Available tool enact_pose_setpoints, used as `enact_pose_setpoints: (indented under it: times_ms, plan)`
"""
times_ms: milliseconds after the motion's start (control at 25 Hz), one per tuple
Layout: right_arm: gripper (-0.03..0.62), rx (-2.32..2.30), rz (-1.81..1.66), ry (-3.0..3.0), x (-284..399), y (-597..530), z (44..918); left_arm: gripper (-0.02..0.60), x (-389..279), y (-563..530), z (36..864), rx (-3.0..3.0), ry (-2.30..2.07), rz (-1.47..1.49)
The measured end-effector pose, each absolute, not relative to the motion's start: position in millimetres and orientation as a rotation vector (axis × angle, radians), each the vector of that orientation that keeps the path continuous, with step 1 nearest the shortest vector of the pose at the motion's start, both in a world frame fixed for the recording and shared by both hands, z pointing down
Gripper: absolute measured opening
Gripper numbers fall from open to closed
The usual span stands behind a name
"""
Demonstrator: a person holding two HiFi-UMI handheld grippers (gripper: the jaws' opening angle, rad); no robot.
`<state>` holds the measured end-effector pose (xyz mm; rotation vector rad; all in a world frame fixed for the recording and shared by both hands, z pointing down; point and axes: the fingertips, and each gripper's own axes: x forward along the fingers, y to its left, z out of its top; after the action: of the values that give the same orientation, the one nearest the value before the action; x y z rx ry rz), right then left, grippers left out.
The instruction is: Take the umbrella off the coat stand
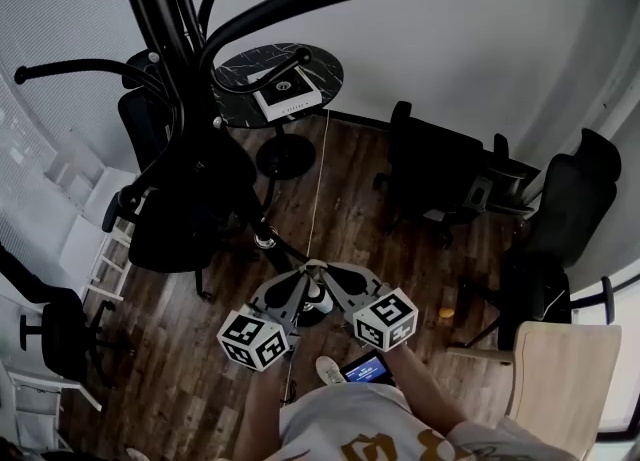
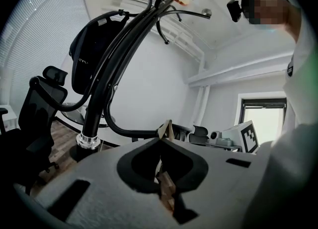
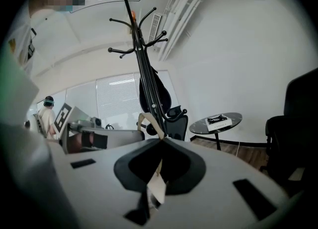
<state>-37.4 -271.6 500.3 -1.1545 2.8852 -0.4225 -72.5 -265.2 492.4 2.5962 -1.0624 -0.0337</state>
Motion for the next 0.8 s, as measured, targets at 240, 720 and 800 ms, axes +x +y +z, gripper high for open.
enact_pose_setpoints:
  times_ms: [240, 720, 800]
  plan:
    - [0.017, -1.153, -0.424, 2.885, -33.6, -265.3, 500.5, 0.021, -69.6, -260.9, 492.1, 2.595, -1.067, -0.030]
    - [0.017, -1.134, -0.436, 2.889, -31.9, -248.8, 496.4, 0.021, -65.9, -244.5, 489.6, 2.581, -1.095, -0.035]
    - [0.017, -1.137, -0.446, 2.883, -29.7, -244.5, 494.9, 0.021, -63.4, -240.6, 487.7, 2.583, -1.098, -0.039]
